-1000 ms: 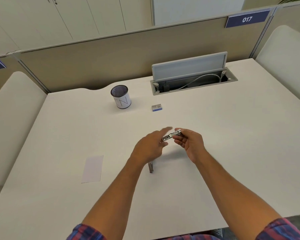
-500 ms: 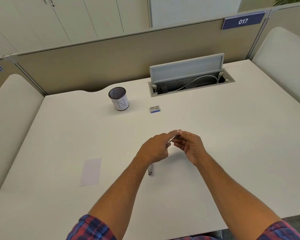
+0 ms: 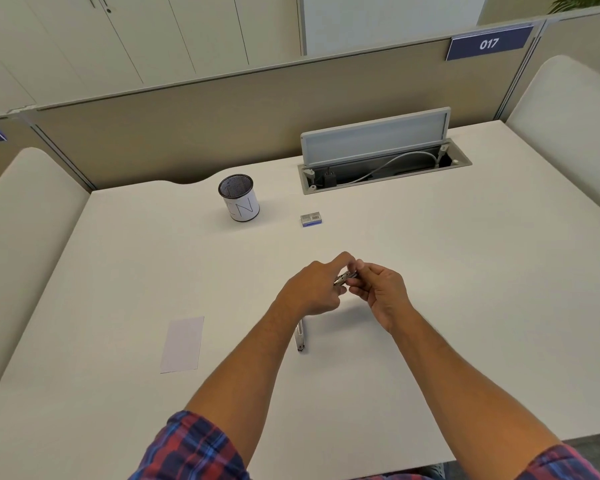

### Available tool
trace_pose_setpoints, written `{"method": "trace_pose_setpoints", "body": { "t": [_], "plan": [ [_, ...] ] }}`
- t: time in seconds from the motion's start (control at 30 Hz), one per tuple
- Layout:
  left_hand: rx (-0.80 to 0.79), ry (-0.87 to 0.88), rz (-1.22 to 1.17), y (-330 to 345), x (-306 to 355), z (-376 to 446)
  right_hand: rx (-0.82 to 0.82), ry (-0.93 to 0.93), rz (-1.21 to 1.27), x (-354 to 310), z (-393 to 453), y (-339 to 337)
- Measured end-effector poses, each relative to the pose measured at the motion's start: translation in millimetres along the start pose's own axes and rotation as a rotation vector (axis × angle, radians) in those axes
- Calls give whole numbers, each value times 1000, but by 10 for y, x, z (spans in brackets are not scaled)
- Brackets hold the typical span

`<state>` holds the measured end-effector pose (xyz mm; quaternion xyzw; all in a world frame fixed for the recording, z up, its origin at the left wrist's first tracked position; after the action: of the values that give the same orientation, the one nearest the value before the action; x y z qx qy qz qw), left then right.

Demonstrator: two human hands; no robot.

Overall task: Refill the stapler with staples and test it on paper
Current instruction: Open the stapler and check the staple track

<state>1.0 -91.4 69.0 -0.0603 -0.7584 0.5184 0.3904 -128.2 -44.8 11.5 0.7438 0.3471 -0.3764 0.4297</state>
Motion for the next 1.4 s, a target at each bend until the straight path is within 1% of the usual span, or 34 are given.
{"method": "trace_pose_setpoints", "body": {
  "t": [0.17, 0.3, 0.4, 0.5, 0.57, 0.63, 0.7, 0.77, 0.87, 0.9, 0.93, 1.0, 1.07, 1.1, 1.17, 1.33, 1.4],
  "plan": [
    [82, 11, -67, 30, -36, -32, -2, -13, -7, -8, 32, -43],
    [186, 45, -127, 15, 4, -62, 13, -18, 9, 10, 49, -62],
    [228, 18, -185, 23, -28, -85, 19, -27, -4, -8, 54, -58],
    [319, -70, -356, 17, -79, -116, 72, -60, -25, -91, 60, -84],
    [355, -163, -583, 26, -139, -127, 112, -107, -71, -216, 66, -104],
    [318, -221, -819, 75, -200, -116, 125, -180, -187, -406, 59, -63],
    [252, -215, -965, 125, -230, -103, 121, -286, -380, -636, 16, 53],
    [200, -197, -1043, 156, -222, -100, 89, -435, -607, -860, -72, 228],
    [165, -188, -1154, 161, -219, -70, 40, -723, -887, -1103, -239, 439],
    [154, -187, -1194, 168, -224, -57, 24, -784, -949, -1140, -274, 487],
    [146, -189, -1215, 178, -239, -47, 4, -797, -1003, -1144, -286, 524],
    [135, -216, -1190, 206, -276, -45, -38, -751, -1084, -1102, -267, 555],
    [136, -246, -1181, 252, -314, -68, -34, -742, -1099, -1046, -238, 535],
    [140, -260, -1178, 275, -331, -82, -33, -706, -1096, -1013, -210, 518],
    [136, -287, -1144, 325, -364, -109, -22, -567, -1080, -938, -130, 448],
    [135, -286, -1197, 361, -361, -152, 79, -343, -765, -812, -53, 236],
    [144, -309, -1197, 372, -373, -167, 84, -270, -668, -715, -21, 157]
  ]
}}
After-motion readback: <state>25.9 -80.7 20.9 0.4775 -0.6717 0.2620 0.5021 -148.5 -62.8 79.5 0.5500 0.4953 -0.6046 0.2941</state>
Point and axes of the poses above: each hand's wrist, its own z-axis towards the middle knuckle, its own y-axis out of the palm, x = y × z, the point moved 6 cm from there along z, towards the middle knuckle, and after that the axes turned 3 degrees about -z, right-handed, at the moved point
